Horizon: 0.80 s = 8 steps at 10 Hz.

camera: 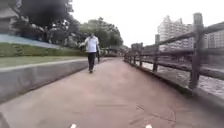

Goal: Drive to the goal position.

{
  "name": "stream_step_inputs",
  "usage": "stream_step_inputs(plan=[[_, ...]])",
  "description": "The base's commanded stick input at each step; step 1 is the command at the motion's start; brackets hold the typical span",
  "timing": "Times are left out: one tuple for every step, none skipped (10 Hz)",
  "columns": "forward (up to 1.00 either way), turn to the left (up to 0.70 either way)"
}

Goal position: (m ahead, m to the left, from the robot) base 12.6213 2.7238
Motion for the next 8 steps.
stream_step_inputs(plan=[[1.0,0.0],[1.0,0.0],[1.0,-0.03],[1.0,-0.36],[1.0,-0.4],[1.0,-0.4],[1.0,-0.22],[1.0,-0.02]])
